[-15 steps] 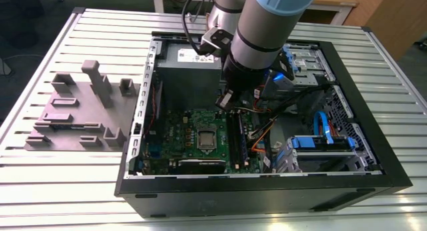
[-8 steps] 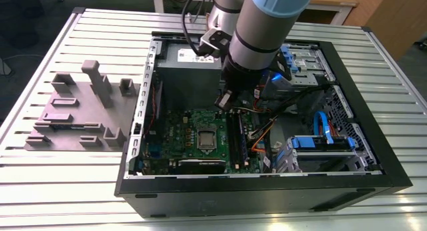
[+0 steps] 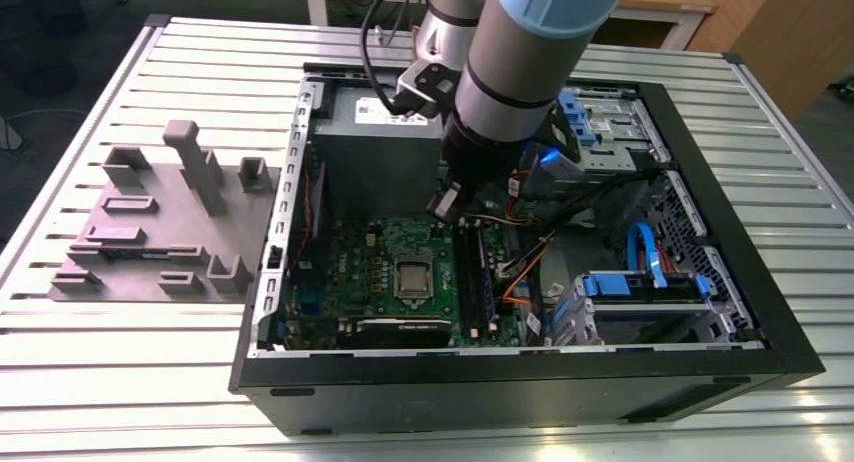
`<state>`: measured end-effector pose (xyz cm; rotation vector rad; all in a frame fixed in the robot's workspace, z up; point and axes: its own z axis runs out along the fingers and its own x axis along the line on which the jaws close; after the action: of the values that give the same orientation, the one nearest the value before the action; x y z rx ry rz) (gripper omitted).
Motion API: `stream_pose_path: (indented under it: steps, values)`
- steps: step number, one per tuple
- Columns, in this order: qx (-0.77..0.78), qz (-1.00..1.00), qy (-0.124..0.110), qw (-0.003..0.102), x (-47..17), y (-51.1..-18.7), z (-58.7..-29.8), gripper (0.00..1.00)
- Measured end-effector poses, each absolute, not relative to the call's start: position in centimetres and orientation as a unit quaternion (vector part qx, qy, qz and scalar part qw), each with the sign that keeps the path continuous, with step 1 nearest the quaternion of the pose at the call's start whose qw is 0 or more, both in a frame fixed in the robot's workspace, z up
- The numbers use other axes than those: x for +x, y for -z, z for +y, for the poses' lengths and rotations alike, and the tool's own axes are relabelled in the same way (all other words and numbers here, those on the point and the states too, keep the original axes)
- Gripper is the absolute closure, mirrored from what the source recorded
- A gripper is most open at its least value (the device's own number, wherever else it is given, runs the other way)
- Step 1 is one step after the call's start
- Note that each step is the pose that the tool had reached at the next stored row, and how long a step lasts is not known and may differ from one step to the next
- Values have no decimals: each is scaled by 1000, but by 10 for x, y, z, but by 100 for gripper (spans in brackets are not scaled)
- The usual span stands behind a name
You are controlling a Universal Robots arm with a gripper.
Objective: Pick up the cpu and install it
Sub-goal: 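Install the first cpu locking lever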
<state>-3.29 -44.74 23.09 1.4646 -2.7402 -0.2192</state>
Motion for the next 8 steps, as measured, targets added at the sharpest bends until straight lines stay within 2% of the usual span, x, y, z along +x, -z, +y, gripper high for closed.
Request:
stream_pose_path:
  steps: [8]
  values:
    - [470, -880, 70, 13, -33, -231, -455, 90]
